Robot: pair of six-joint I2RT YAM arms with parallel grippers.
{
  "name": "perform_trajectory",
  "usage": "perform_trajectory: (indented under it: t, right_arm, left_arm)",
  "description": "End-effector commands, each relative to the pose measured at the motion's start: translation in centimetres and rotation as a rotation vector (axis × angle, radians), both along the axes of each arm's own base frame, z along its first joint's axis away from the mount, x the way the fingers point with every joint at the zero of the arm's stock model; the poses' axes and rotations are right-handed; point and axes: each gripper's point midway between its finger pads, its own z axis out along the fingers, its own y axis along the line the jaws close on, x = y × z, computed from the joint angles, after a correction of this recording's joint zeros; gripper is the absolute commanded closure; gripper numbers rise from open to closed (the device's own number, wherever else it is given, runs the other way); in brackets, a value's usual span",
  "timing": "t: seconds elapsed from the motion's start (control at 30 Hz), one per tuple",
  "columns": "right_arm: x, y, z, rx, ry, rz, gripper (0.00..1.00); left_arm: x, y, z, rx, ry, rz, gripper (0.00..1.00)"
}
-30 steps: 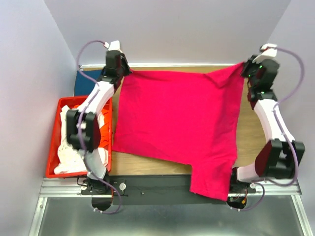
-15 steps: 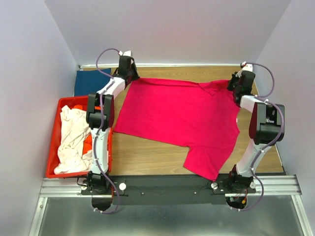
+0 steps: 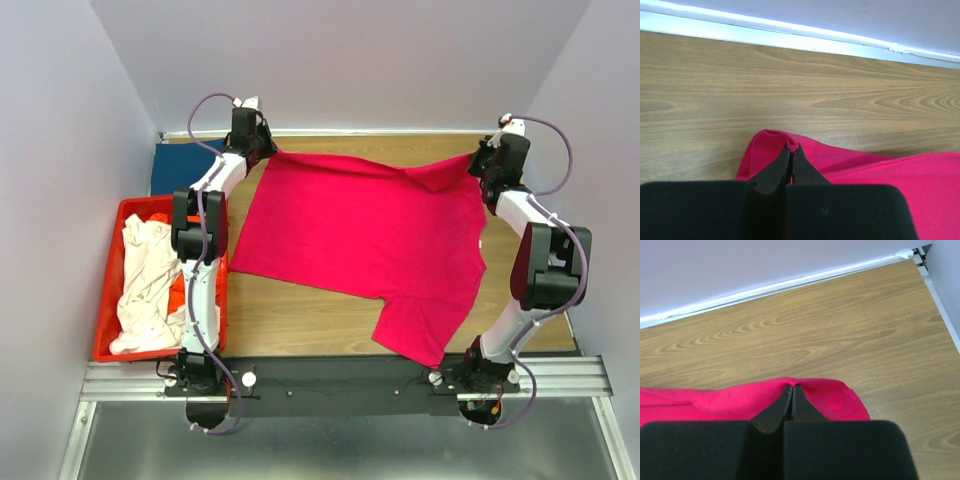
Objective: Fold and stack the t-shirts
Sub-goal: Fold the tshirt
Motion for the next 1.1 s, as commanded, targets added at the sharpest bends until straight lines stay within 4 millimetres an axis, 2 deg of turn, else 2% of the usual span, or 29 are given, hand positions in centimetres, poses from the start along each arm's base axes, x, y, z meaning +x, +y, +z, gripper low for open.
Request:
perform_trajectory:
  t: [0.0,0.37,0.77,0.83,1.07]
  right_arm:
    - [-1.3,-0.5,2.5,0.02,0.01,-0.038,0.99]
    - [-6.4,-0.8,3.9,0.119,0.066,-0.165,0.99]
    - [-10.7,-0.6,0.0,0.222,0.169,-0.264,0.99]
    - [-11.1,-0.6,-0.3,0.227,0.181,-0.277,0.99]
    - [-12.6,-0.8,-0.7,0.24,0.198,-0.314,0.99]
  left_arm:
    - [0.2,0.3,0.3,-0.005,-0.001,-0.024,1.0]
    - [-1.2,1.3,-0.3,0.025,0.045,-0.018,1.0]
    - [-3.5,3.1,-1.3,0.062,0.128,0.041,1.0]
    - [-3.7,3.4,-1.1,0.07,0.131,0.052,1.0]
    - [-4.9,3.8,-2.0,0.092,0.174,0.062,1.0]
